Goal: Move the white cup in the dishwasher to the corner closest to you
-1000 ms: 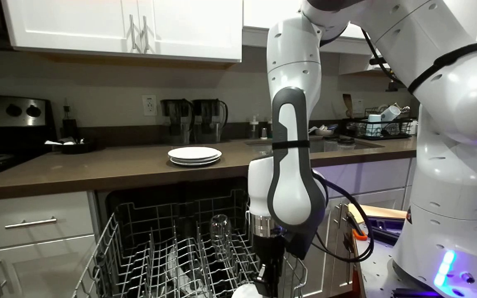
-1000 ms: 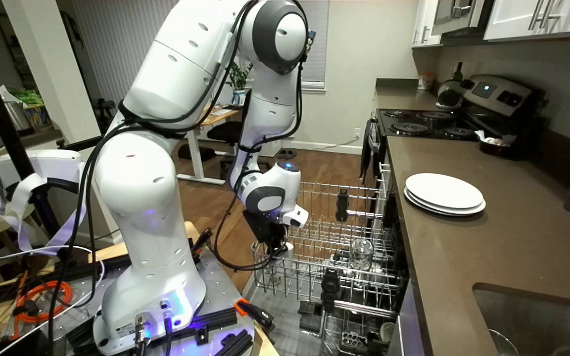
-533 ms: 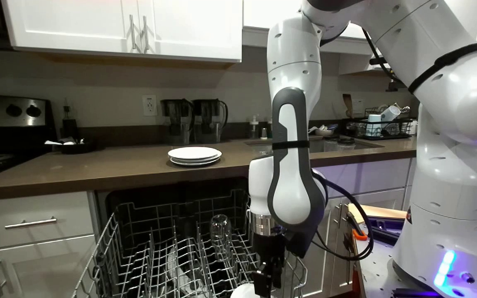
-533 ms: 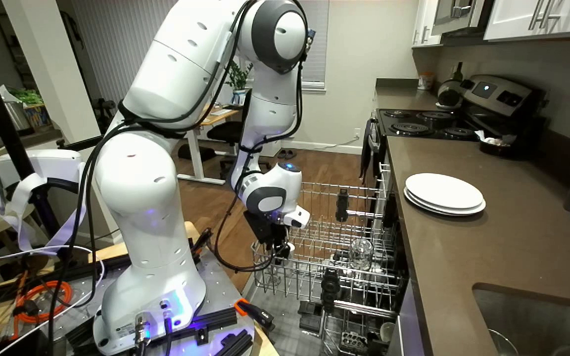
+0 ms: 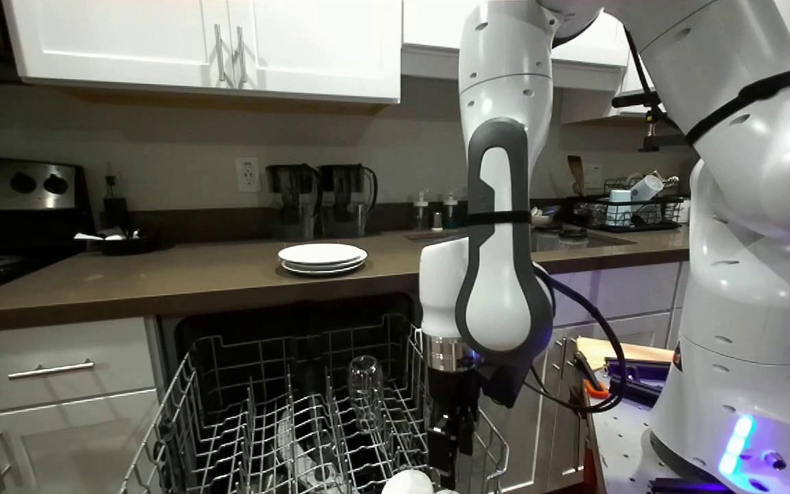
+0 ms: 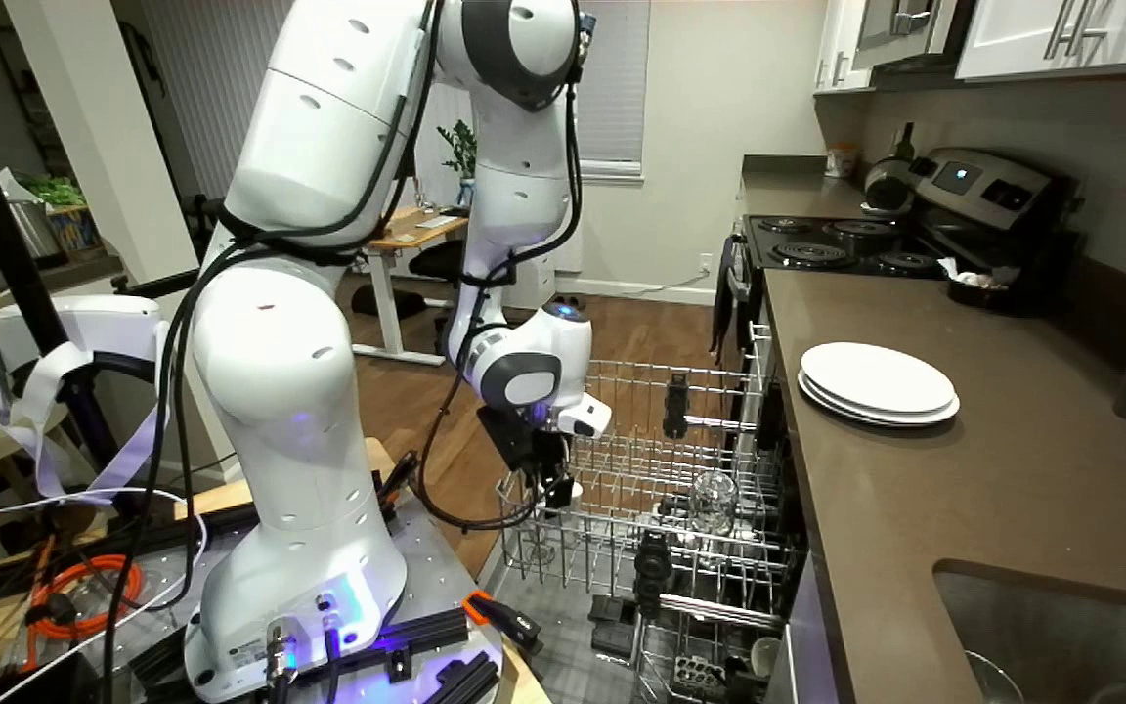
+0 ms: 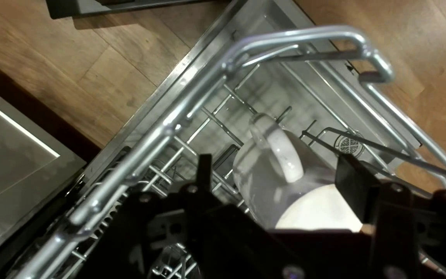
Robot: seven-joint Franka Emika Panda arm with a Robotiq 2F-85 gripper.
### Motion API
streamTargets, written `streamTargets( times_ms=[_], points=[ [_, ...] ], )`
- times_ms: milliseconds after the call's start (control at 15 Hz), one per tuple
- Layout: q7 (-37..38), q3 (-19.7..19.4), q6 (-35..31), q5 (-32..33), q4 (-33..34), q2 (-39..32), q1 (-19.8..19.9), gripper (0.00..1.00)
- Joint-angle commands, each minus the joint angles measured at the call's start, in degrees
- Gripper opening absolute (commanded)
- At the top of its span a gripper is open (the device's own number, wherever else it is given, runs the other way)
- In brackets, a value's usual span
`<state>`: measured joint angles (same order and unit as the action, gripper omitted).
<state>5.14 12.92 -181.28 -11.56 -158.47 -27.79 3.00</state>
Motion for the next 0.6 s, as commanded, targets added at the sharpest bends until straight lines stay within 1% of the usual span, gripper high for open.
streamTargets(
  times_ms=[0,133,200,333,467,533],
  points=[
    [1.9,-2.5,5.0,1.1,-0.6,5.8,-2.7,0.75],
    [1.7,-3.7,6.2,1.3,-0.4,7.9,-3.5,0.74],
    [1.3,-2.8,4.9,0.8,-4.0,11.3,-2.7,0.72],
    [1.9,-5.9,5.2,1.6,-0.6,10.1,-5.5,0.7],
    [2.2,-8.1,5.6,2.0,-0.5,11.6,-7.4,0.68],
    [2.4,-8.5,4.9,1.9,-4.1,14.8,-8.1,0.69]
  ],
)
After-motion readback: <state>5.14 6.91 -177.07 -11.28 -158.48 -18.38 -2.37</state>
